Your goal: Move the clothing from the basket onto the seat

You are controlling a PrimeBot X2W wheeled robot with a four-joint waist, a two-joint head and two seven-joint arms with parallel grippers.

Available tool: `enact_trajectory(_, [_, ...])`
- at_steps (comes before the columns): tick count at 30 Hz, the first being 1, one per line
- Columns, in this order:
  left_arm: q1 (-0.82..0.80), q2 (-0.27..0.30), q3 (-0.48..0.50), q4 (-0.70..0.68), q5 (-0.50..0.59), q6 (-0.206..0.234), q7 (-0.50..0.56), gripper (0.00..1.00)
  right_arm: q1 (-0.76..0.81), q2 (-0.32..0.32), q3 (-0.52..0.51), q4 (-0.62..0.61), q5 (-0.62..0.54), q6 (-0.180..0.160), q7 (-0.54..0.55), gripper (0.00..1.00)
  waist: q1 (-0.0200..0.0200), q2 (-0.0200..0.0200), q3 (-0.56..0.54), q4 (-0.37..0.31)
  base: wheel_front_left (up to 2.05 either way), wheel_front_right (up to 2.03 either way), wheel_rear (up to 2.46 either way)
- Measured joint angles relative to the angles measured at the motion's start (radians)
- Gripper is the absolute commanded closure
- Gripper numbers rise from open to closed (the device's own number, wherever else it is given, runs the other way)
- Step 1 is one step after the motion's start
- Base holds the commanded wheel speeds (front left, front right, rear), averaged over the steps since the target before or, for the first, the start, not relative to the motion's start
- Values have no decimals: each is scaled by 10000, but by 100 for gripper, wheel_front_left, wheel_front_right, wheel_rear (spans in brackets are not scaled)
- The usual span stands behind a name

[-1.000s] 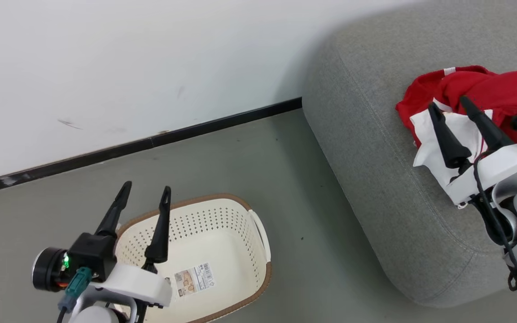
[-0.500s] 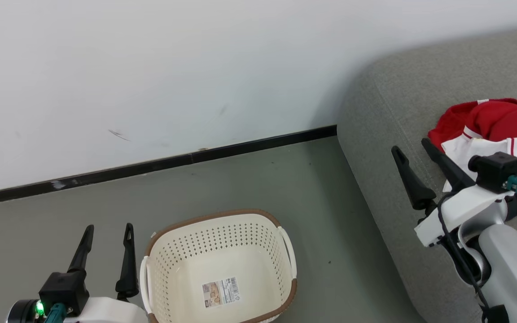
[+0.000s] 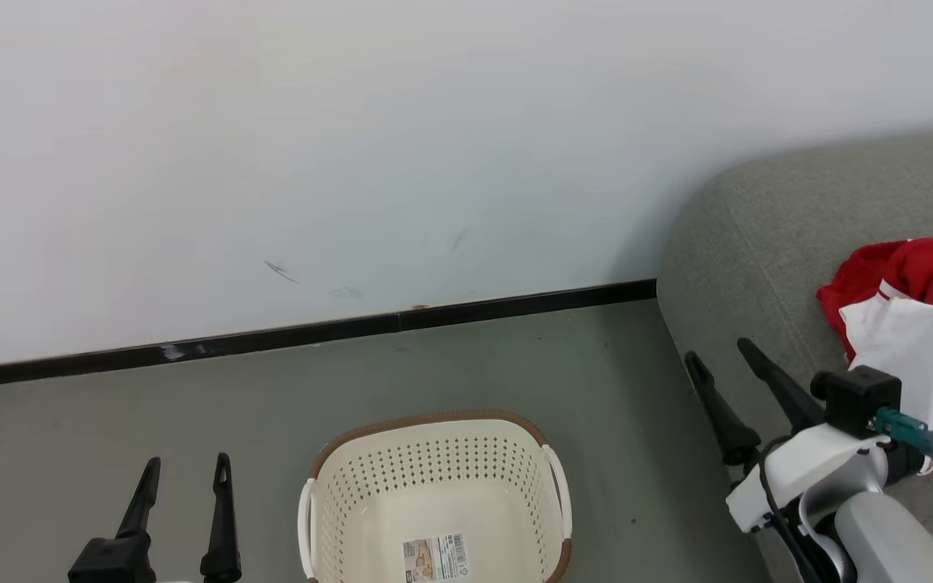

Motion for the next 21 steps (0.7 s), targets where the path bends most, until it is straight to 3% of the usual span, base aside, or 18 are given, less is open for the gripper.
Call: enact_trajectory(21, [538, 2, -71, 299, -79, 25, -27, 0, 2701, 1235, -1350, -715, -1323, 0, -84, 0, 0, 0, -1058, 751, 0, 0, 0])
